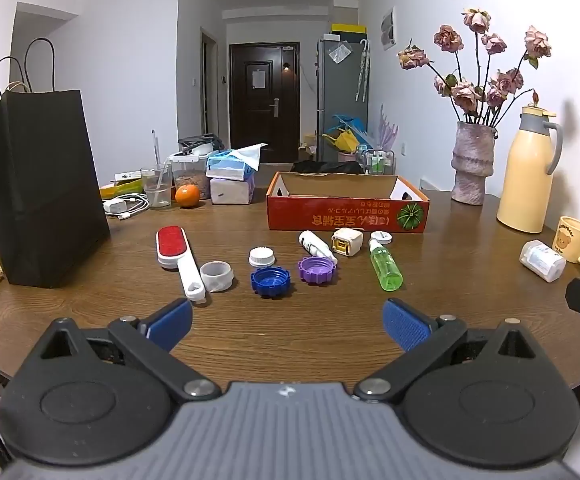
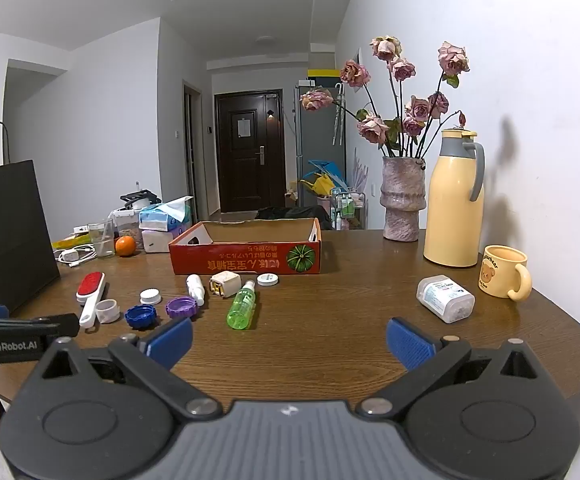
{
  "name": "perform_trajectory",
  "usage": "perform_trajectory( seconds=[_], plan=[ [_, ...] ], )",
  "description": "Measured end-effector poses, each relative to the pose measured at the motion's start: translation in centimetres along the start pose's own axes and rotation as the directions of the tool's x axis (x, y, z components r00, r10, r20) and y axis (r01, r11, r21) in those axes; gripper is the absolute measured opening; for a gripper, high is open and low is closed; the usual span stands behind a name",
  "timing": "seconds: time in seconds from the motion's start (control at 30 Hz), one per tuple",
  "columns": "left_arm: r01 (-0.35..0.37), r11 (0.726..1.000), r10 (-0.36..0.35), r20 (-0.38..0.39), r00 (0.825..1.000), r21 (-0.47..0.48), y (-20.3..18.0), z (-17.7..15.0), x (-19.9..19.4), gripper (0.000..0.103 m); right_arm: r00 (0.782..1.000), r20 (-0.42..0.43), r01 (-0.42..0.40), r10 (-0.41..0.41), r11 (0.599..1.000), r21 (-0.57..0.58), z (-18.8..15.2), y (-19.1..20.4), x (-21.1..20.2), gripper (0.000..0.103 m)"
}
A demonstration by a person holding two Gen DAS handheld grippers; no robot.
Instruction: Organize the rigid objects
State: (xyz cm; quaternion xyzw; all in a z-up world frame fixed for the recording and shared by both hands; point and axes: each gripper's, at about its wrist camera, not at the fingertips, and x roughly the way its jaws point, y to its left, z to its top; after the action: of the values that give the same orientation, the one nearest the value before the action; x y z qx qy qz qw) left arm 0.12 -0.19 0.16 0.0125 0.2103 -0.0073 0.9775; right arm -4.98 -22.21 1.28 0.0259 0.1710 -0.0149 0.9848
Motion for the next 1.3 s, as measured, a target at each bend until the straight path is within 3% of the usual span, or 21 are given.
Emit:
perform_trajectory(
  seconds=[1.3],
  plan=[
    [-0.002, 1.000, 0.002, 0.004, 1.000, -0.004, -0.03, 0.07, -0.35, 0.103, 1.000, -0.003, 0.004, -0.004, 1.000, -0.002, -0.09, 0.12, 0.10, 0.103]
  ],
)
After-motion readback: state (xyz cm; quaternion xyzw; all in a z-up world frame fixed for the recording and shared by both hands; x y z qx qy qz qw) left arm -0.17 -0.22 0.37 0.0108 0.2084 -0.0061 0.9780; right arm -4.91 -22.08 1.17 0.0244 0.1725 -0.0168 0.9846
